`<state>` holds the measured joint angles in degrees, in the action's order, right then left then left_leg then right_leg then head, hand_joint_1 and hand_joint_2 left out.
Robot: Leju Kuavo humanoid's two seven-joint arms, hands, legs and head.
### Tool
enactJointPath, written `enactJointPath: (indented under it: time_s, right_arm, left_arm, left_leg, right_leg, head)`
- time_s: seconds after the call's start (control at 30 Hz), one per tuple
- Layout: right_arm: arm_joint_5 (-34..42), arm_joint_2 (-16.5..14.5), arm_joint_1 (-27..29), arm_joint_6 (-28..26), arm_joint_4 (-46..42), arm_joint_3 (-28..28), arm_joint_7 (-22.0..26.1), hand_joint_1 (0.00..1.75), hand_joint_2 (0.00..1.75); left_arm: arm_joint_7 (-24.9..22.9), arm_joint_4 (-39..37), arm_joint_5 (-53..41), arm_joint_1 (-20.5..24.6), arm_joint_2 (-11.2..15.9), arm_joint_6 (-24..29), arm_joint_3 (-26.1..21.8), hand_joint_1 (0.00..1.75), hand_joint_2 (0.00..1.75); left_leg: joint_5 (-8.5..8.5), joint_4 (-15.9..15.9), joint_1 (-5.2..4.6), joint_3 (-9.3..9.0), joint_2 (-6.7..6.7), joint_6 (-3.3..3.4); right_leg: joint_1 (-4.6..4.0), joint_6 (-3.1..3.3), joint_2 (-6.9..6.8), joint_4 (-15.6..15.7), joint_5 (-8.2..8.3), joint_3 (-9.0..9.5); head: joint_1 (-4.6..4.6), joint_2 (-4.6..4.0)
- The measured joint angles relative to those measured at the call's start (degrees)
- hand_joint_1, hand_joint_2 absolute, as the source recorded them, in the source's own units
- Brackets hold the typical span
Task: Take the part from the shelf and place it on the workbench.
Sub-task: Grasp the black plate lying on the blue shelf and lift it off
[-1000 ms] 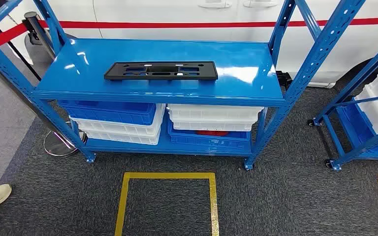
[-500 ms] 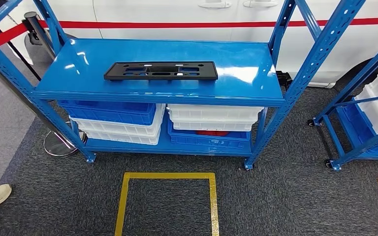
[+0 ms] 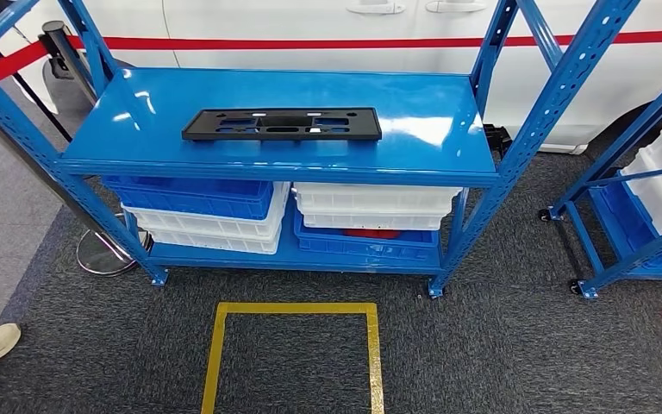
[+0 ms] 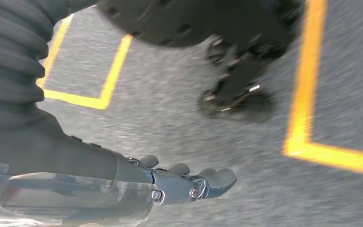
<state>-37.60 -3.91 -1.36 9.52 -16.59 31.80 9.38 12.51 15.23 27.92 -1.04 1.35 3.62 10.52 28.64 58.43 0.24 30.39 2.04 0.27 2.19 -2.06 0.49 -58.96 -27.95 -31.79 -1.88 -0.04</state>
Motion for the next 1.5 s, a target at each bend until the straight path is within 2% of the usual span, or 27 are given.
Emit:
enactJointPath:
  time_s: [0.13, 0.23, 0.33, 0.4, 0.47, 0.53, 0.57, 0.6, 0.63, 0.67, 0.7, 0.73, 0.77, 0.83, 0.9, 0.97, 1.0, 1.07, 1.1, 1.13, 1.17, 1.23, 1.27, 1.3, 1.33, 1.47, 1.5]
  right_arm:
    - [1.7, -0.6, -0.8, 3.0, -3.6, -1.8, 4.5, 0.0, 0.0]
    - [4.3, -0.9, -0.8, 4.4, -8.1, -4.0, 6.5, 0.0, 0.0]
    - [7.0, -0.9, -1.1, 5.6, -13.2, -6.1, 8.1, 0.0, 0.0]
    - [8.8, -0.9, -1.3, 6.3, -16.7, -7.3, 9.1, 0.0, 0.0]
    - [10.5, -0.9, -1.6, 7.0, -20.3, -8.6, 10.1, 0.0, 0.0]
    - [12.1, -0.9, -1.7, 7.8, -23.9, -10.0, 11.0, 0.0, 0.0]
    - [12.9, -1.0, -1.7, 8.3, -25.7, -10.8, 11.5, 0.0, 0.0]
    - [13.8, -1.0, -1.7, 8.7, -27.5, -11.6, 11.9, 0.0, 0.0]
    - [14.6, -1.0, -1.7, 9.1, -29.3, -12.4, 12.4, 0.0, 0.0]
    - [15.4, -1.0, -1.7, 9.6, -31.2, -13.2, 12.8, 0.0, 0.0]
    - [16.2, -1.0, -1.8, 10.0, -33.1, -14.0, 13.3, 0.0, 0.0]
    - [17.0, -1.0, -2.0, 10.4, -35.0, -14.7, 13.8, 0.0, 0.0]
    - [17.8, -1.0, -2.2, 10.8, -36.9, -15.5, 14.2, 0.0, 0.0]
    - [19.4, -1.0, -2.5, 11.7, -40.7, -17.1, 15.2, 0.0, 0.0]
    - [21.0, -1.1, -2.7, 12.6, -44.6, -18.9, 16.2, 0.0, 0.0]
    - [22.5, -1.2, -3.1, 13.4, -48.5, -20.6, 17.1, 0.0, 0.0]
    - [23.3, -1.3, -3.3, 13.8, -50.4, -21.5, 17.5, 0.0, 0.0]
    - [24.9, -1.3, -3.5, 14.6, -54.1, -23.4, 18.4, 0.0, 0.0]
    - [25.6, -1.4, -3.5, 15.0, -55.8, -24.2, 18.8, 0.0, 0.0]
    - [26.4, -1.4, -3.6, 15.4, -57.6, -25.1, 19.3, 0.0, 0.0]
    - [27.2, -1.4, -3.6, 15.7, -59.5, -25.9, 19.7, 0.0, 0.0]
    - [28.7, -1.4, -3.9, 16.3, -63.2, -27.6, 20.6, 0.0, 0.0]
    - [29.4, -1.4, -4.0, 16.6, -64.9, -28.4, 21.0, 0.0, 0.0]
    - [29.8, -1.4, -4.2, 16.8, -66.0, -28.9, 21.3, 0.0, 0.0]
    - [30.2, -1.4, -4.2, 16.9, -66.8, -29.3, 21.5, 0.0, 0.0]
    - [30.3, -1.4, -4.3, 16.9, -67.2, -29.4, 21.6, 0.0, 0.0]
    - [30.8, -1.4, -4.3, 17.1, -68.3, -30.0, 21.8, 0.0, 0.0]
  left_arm:
    - [1.0, -0.6, 1.8, 0.4, 0.3, 0.1, 0.5, 0.0, 0.0]
    - [1.4, -0.9, 2.7, 0.5, 0.5, 0.1, 0.6, 0.0, 0.0]
    - [1.8, -1.2, 3.6, 0.6, 0.6, 0.2, 0.7, 0.0, 0.0]
    - [2.1, -1.2, 4.1, 0.7, 0.7, 0.2, 0.7, 0.0, 0.0]
    - [2.2, -1.3, 4.6, 0.8, 0.7, 0.3, 0.7, 0.0, 0.0]
    - [2.3, -1.4, 5.1, 0.8, 0.7, 0.4, 0.7, 0.0, 0.0]
    - [2.4, -1.5, 5.4, 0.8, 0.7, 0.4, 0.7, 0.0, 0.0]
    - [2.5, -1.6, 5.7, 0.9, 0.7, 0.5, 0.7, 0.0, 0.0]
    - [2.5, -1.7, 6.0, 0.9, 0.7, 0.6, 0.7, 0.0, 0.0]
    - [2.6, -1.7, 6.2, 0.9, 0.7, 0.7, 0.7, 0.0, 0.0]
    - [2.7, -1.7, 6.5, 0.9, 0.7, 0.8, 0.7, 0.0, 0.0]
    - [2.8, -1.8, 6.7, 0.9, 0.6, 1.0, 0.7, 0.0, 0.0]
    - [2.9, -1.8, 7.0, 1.0, 0.6, 1.1, 0.7, 0.0, 0.0]
    - [3.1, -2.0, 7.5, 1.1, 0.5, 1.3, 0.7, 0.0, 0.0]
    - [3.2, -2.1, 8.1, 1.2, 0.6, 1.4, 0.7, 0.0, 0.0]
    - [3.3, -2.2, 8.6, 1.3, 0.6, 1.6, 0.7, 0.0, 0.0]
    - [3.4, -2.2, 8.8, 1.4, 0.6, 1.7, 0.7, 0.0, 0.0]
    - [3.5, -2.3, 9.4, 1.6, 0.6, 2.0, 0.7, 0.0, 0.0]
    - [3.5, -2.4, 9.7, 1.6, 0.6, 2.1, 0.7, 0.0, 0.0]
    - [3.6, -2.4, 9.9, 1.6, 0.6, 2.2, 0.7, 0.0, 0.0]
    - [3.7, -2.5, 10.2, 1.5, 0.6, 2.2, 0.7, 0.0, 0.0]
    - [3.9, -2.7, 10.7, 1.5, 0.6, 2.3, 0.7, 0.0, 0.0]
    - [4.0, -2.7, 11.0, 1.5, 0.6, 2.3, 0.7, 0.0, 0.0]
    - [4.0, -2.8, 11.1, 1.5, 0.5, 2.4, 0.7, 0.0, 0.0]
    - [4.1, -2.9, 11.2, 1.6, 0.5, 2.4, 0.7, 0.0, 0.0]
    - [4.1, -2.9, 11.3, 1.6, 0.5, 2.4, 0.7, 0.0, 0.0]
    - [4.1, -2.9, 11.4, 1.6, 0.5, 2.4, 0.7, 0.0, 0.0]
  left_leg:
    - [0.01, 0.1, -0.19, 0.01, 0.0, 0.1]
    - [0.1, 0.3, -0.38, 0.1, 0.0, 0.41]
    - [0.1, 0.4, -0.57, 0.26, 0.0, 0.98]
    - [-0.41, -0.3, -0.28, -0.17, -0.02, 1.65]
    - [-0.97, -1.2, 0.05, -0.76, -0.15, 2.26]
    - [-1.04, -1.4, -0.08, -0.88, -0.26, 2.52]
    - [-0.98, -1.4, -0.19, -0.91, -0.24, 2.59]
    - [-0.89, -1.3, -0.31, -1.0, -0.16, 2.63]
    - [-0.77, -1.3, -0.39, -1.15, -0.02, 2.6]
    - [-0.58, -1.3, -0.45, -1.41, 0.15, 2.52]
    - [-0.32, -1.3, -0.47, -1.66, 0.31, 2.37]
    - [-0.03, -1.1, -0.57, -1.82, 0.42, 2.13]
    - [0.21, -1.0, -0.61, -1.84, 0.5, 1.86]
    - [0.5, -1.0, -0.61, -1.65, 0.58, 1.24]
    - [0.83, -1.0, -0.55, -1.75, 0.49, 0.66]
    - [2.49, 1.7, -0.46, -0.75, -0.27, 0.02]
    - [4.01, 4.8, -0.24, 0.79, -0.72, -0.28]
    - [6.91, 12.5, 0.21, 5.25, -1.16, -0.9]
    - [7.21, 15.1, 0.45, 6.97, -1.24, -1.18]
    - [6.32, 15.6, 0.68, 7.77, -1.34, -1.45]
    - [4.38, 14.0, 0.92, 7.51, -1.47, -1.71]
    - [-0.29, 7.0, 1.3, 4.93, -1.84, -2.2]
    - [-1.68, 3.9, 1.28, 3.75, -1.98, -2.32]
    - [-2.28, 2.1, 1.19, 3.02, -2.08, -2.39]
    - [-2.18, 1.4, 1.04, 2.75, -2.11, -2.39]
    - [-2.18, 1.0, 0.97, 2.67, -2.08, -2.25]
    - [-2.12, 1.0, 0.98, 2.74, -2.03, -1.88]
  right_leg:
    - [0.2, -0.11, -0.01, 0.0, 0.06, 0.01]
    - [0.38, -0.34, -0.02, 0.1, 0.13, 0.02]
    - [0.56, -0.88, -0.01, 0.4, 0.32, 0.1]
    - [0.57, -1.29, -0.1, 0.4, 0.25, 0.16]
    - [0.38, -1.26, -0.25, -2.8, -1.6, -1.3]
    - [0.07, -0.97, -0.3, -10.0, -4.85, -5.09]
    - [-0.05, -0.88, -0.3, -13.3, -5.8, -6.97]
    - [-0.14, -0.76, -0.3, -15.1, -5.69, -8.15]
    - [-0.22, -0.57, -0.3, -14.5, -4.37, -8.22]
    - [-0.32, -0.3, -0.29, -11.9, -2.17, -7.26]
    - [-0.49, 0.1, -0.2, -8.0, 0.16, -5.7]
    - [-0.7, 0.48, -0.09, -4.4, 1.78, -4.13]
    - [-0.9, 0.81, -0.01, -1.9, 2.57, -2.98]
    - [-1.28, 1.25, 0.09, -0.3, 2.32, -2.26]
    - [-1.14, 1.68, 0.0, 0.2, 2.21, -2.01]
    - [-0.79, 2.21, -0.25, 0.9, 2.18, -1.45]
    - [-0.73, 2.44, -0.45, 1.1, 2.12, -1.2]
    - [-0.72, 2.7, -0.82, 1.1, 1.86, -0.96]
    - [-0.67, 2.68, -0.96, 1.1, 1.71, -0.82]
    - [-0.57, 2.57, -1.04, 1.0, 1.52, -0.64]
    - [-0.41, 2.37, -1.08, 0.9, 1.29, -0.4]
    - [-0.15, 1.72, -1.08, 0.6, 0.68, 0.11]
    - [-0.17, 1.35, -1.08, 0.3, 0.38, 0.21]
    - [-0.26, 1.05, -1.08, 0.1, 0.17, 0.24]
    - [-0.37, 0.86, -1.08, 0.0, 0.06, 0.19]
    - [-0.44, 0.79, -1.09, -0.1, 0.02, 0.14]
    - [-0.45, 0.63, -1.14, 0.0, 0.08, 0.1]
  head:
    - [0.0, 0.0]
    - [0.0, 0.0]
    - [-0.01, 0.0]
    - [0.03, 0.0]
    - [0.1, 0.0]
    - [0.13, 0.0]
    - [0.12, 0.0]
    - [0.11, 0.0]
    - [0.1, 0.0]
    - [0.11, 0.0]
    - [0.12, 0.0]
    - [0.1, 0.0]
    - [0.1, 0.0]
    - [0.06, 0.0]
    - [0.05, 0.0]
    - [-0.09, 0.0]
    - [-0.15, 0.0]
    - [-0.21, 0.0]
    - [-0.21, 0.0]
    - [-0.21, 0.0]
    - [-0.21, 0.0]
    - [-0.23, 0.0]
    - [-0.28, 0.0]
    - [-0.34, 0.0]
    - [-0.39, 0.0]
    - [-0.43, 0.0]
    - [-0.39, 0.0]
